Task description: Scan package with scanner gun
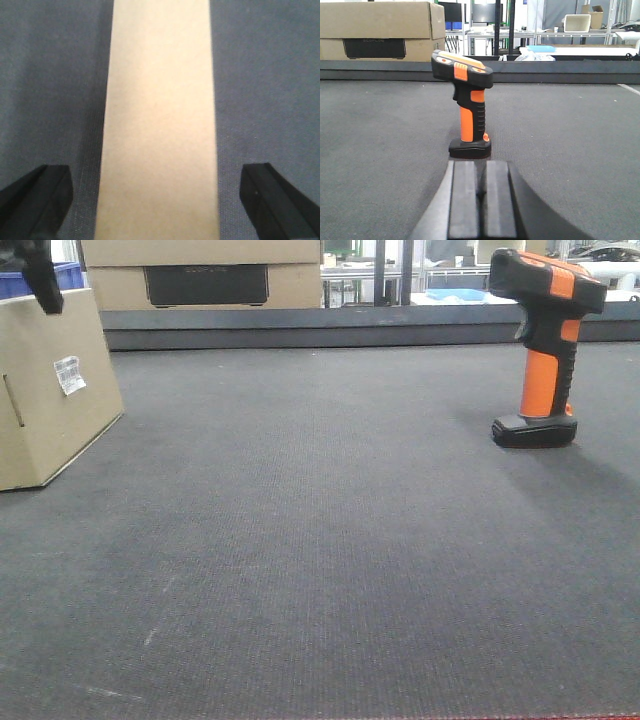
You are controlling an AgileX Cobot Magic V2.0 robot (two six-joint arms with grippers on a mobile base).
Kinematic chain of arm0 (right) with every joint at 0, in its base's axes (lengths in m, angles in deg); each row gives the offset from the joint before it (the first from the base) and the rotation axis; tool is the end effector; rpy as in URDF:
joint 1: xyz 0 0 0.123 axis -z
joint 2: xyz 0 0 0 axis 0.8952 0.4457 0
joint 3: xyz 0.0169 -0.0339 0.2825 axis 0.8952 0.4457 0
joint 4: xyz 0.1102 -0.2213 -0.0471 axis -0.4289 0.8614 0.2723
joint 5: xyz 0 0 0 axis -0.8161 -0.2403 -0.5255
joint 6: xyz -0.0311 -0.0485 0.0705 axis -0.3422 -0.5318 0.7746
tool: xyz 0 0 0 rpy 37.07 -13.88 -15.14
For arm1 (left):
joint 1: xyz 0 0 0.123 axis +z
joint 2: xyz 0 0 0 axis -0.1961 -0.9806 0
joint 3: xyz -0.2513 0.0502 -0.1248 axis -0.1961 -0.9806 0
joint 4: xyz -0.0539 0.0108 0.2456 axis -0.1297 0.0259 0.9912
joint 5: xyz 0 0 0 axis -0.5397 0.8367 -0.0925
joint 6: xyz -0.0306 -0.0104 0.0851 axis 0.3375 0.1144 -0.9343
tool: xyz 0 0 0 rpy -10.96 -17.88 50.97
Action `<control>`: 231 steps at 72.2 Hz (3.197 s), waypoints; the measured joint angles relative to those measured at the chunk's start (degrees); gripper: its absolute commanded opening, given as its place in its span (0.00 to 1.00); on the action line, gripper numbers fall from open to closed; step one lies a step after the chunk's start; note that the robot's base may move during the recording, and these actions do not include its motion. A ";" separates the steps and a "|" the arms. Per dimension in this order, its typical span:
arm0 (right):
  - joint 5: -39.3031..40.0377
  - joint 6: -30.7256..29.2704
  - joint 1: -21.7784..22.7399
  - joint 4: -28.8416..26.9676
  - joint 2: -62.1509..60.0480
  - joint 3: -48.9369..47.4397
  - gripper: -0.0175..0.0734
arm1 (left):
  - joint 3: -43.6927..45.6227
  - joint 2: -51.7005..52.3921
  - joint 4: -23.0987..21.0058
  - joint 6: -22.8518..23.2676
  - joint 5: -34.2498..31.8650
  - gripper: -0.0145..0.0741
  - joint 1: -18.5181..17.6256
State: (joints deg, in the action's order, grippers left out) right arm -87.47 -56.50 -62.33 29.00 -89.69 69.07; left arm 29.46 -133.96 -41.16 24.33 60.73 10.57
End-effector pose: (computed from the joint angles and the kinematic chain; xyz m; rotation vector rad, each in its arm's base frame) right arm 0.0567 -0.0008 0.2078 0.0626 1.5418 0.0375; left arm 0.3945 -0.0015 0.3133 -0.1446 2.4873 -0.0035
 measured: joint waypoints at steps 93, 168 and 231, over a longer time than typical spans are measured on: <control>0.00 0.00 0.00 0.00 0.00 0.00 0.01 | 7.46 0.22 -20.17 4.40 3.23 0.04 -9.22; -0.61 0.00 0.00 0.44 2.50 -6.48 0.01 | -4.07 0.09 -22.60 8.19 -10.27 0.04 -12.55; 35.10 7.50 0.00 0.08 65.00 -23.45 0.01 | -4.07 0.09 -22.01 7.74 -7.30 0.04 -12.55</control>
State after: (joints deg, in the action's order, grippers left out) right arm -52.37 -49.01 -62.33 29.08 -24.69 45.62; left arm 25.39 -133.87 -63.17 32.07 53.43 -1.98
